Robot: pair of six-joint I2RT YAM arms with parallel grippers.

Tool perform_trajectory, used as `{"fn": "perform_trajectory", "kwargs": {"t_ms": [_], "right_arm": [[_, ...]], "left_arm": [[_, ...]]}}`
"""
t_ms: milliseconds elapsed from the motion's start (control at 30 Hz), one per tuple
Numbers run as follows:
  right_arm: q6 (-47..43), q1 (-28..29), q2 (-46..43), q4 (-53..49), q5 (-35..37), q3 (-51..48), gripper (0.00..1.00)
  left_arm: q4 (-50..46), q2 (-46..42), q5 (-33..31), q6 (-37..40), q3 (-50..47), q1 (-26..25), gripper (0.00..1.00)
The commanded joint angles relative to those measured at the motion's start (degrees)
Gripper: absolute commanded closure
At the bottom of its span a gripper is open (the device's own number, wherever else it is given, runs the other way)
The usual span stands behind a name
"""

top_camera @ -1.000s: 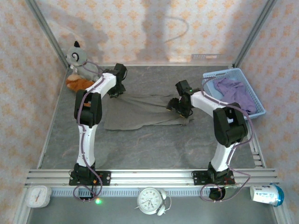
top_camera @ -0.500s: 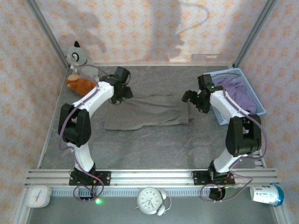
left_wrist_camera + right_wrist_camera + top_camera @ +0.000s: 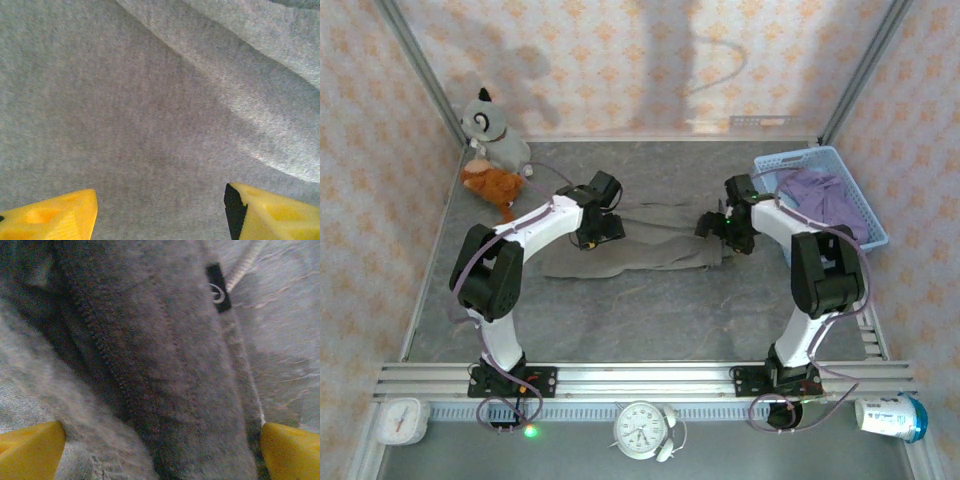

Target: Fold and stack the mixed laundry pile

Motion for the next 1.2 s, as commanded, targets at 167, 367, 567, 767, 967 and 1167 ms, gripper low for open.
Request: {"fn": "perform_trajectory", "kwargs": {"t_ms": [167, 367, 567, 767, 967, 1167], "right_arm": [[4.59, 6.53, 8.27, -5.04, 13.75, 2.92, 0.07], [7.11, 7.13, 11.91, -6.04, 15.63, 2.55, 0.47], [3.84, 5.93, 9.74, -5.57, 13.51, 1.99, 0.84], [-2.29, 3.02, 5.24, -8.93, 11.29, 4.19, 1.00], [-7.73, 1.45, 0.71, -15.50, 12.22, 7.90, 1.00], [-10.35, 1.04, -2.78, -19.16, 12.53, 9.45, 1.00]], "left_arm": [[1.70, -1.74, -0.28, -1.90, -2.66, -1.10, 0.31], [2.20, -4.07, -0.97, -2.34, -4.55, -1.22, 0.32], [3.91, -6.56, -0.49, -2.70, -6.44, -1.70, 0.38], [5.12, -6.23, 0.32, -2.01, -4.65, -4.11, 0.72], [7.32, -2.03, 0.19, -1.46, -0.86, -7.09, 1.00], [6.63, 5.19, -0.27, -0.53, 5.40, -10.52, 1.00]]}}
